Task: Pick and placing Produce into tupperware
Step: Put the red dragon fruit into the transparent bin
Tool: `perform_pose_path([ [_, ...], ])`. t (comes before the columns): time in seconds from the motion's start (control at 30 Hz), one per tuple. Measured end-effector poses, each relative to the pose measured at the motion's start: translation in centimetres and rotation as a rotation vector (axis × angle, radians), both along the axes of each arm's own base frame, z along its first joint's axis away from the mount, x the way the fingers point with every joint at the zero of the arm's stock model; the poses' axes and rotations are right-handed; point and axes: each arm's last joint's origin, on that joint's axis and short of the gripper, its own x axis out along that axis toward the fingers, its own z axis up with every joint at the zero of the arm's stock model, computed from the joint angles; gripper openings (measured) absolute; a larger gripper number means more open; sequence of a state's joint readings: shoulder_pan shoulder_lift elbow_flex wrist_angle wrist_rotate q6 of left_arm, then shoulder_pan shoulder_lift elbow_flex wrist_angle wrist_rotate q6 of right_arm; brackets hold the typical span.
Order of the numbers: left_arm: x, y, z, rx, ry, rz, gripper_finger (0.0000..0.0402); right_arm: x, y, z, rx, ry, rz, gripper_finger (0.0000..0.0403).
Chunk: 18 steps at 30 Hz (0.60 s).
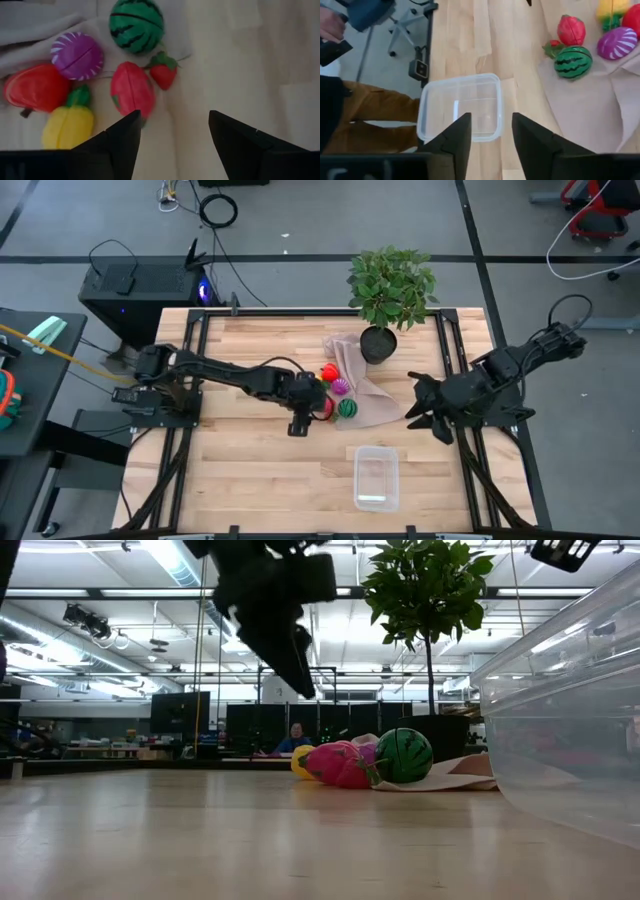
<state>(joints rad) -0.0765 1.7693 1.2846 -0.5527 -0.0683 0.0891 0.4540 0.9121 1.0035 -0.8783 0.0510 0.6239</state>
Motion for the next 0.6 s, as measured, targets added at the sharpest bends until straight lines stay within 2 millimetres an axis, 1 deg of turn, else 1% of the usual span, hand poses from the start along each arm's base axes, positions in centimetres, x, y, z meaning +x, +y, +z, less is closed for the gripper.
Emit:
perform_pose_path([
  [0.1, 0.6, 0.2, -0.9, 0.041, 0.000, -0.010, 0.0255, 0.5, 0.2, -0.3, -0.011, 0.020, -0.001, 0.0167],
  [0.23, 0.7, 0.7, -1.1, 0.023, 0.009, 0.042, 0.0279, 0.9, 0.4, -0.7, -0.021, 0.042, -0.002, 0.0179],
  [0.3, 0.9, 1.0, -0.7, 0.008, -0.004, 0.073, 0.0292, 1.1, 0.5, -0.8, -0.025, 0.049, -0.001, 0.0182],
  [0.37, 1.3, 1.2, 0.2, 0.005, -0.027, 0.081, 0.0306, 1.2, 0.6, -0.9, -0.027, 0.053, -0.001, 0.0185],
  [0.47, 2.4, 1.6, 1.3, 0.003, -0.051, 0.094, 0.0324, 1.2, 0.6, -0.9, -0.028, 0.054, -0.001, 0.0188],
  [0.6, 3.8, 1.9, 0.8, 0.000, 0.107, 0.100, 0.0338, 1.3, 0.6, -1.0, -0.030, 0.055, -0.004, 0.0188],
])
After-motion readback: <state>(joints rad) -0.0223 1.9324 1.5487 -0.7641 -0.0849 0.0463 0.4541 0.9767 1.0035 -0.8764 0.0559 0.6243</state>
